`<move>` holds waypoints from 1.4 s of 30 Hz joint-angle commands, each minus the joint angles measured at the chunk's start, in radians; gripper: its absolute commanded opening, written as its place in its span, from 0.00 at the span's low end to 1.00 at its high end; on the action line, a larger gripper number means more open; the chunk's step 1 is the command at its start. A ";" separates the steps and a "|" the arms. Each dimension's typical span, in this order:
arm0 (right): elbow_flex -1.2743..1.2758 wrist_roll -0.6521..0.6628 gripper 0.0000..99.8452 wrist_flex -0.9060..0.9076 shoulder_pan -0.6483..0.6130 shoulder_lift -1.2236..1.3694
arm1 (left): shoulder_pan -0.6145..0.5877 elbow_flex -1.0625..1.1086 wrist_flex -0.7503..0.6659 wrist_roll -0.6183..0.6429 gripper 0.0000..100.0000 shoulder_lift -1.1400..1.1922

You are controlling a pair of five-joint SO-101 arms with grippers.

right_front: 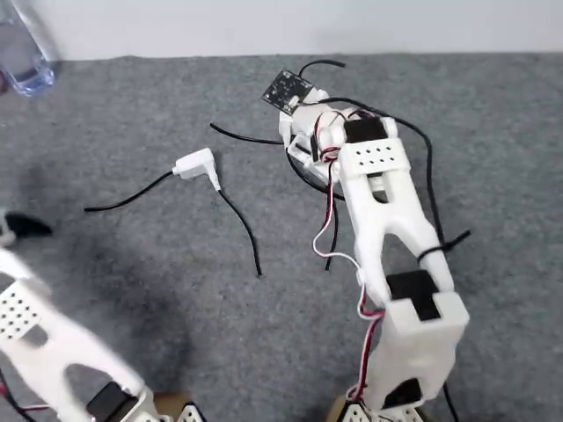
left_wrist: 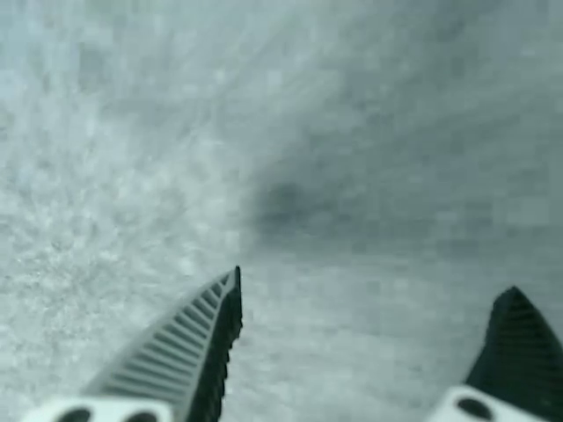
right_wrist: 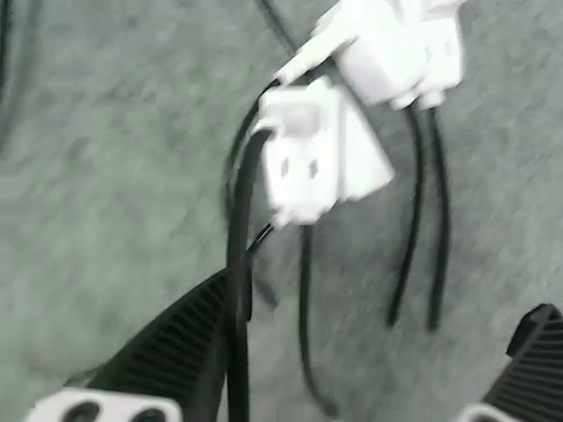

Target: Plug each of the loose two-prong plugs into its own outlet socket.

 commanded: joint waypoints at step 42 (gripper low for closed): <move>0.838 -0.420 0.43 0.492 0.200 -1.478 | 0.528 1.659 0.029 0.192 0.41 -2.256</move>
